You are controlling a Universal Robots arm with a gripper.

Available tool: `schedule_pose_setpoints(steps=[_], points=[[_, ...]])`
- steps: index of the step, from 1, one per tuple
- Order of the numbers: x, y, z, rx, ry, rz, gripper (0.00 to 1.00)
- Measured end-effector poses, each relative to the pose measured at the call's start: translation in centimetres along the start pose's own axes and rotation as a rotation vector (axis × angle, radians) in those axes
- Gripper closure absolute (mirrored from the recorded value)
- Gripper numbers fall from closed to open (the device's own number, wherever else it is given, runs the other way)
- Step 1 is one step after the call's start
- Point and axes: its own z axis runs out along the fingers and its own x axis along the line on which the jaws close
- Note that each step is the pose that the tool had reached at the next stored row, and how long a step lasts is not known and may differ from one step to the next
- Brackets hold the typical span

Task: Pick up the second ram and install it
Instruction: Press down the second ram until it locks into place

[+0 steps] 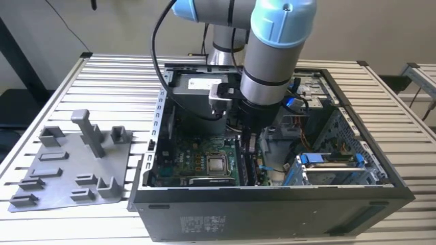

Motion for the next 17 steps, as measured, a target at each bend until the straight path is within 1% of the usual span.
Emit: schedule_pose_setpoints(steps=[9, 10, 11, 12, 13, 14, 15, 17], points=[[0.08, -0.02, 1.56, -0.0007, 0.002, -0.014, 0.89], [0.08, -0.02, 1.71, -0.0009, 0.0025, -0.016, 0.89], [0.05, -0.03, 1.69, -0.0012, 0.0041, -0.017, 0.89], [0.0, -0.03, 1.36, -0.0011, 0.0042, -0.017, 0.89], [-0.01, -0.02, 1.15, -0.0005, -0.0015, -0.017, 0.89], [-0.03, -0.02, 0.78, -0.0005, -0.0023, -0.018, 0.89], [-0.01, -0.02, 0.21, -0.0007, -0.0002, -0.018, 0.89], [-0.04, -0.01, -0.69, -0.0007, -0.0003, -0.018, 0.89]])
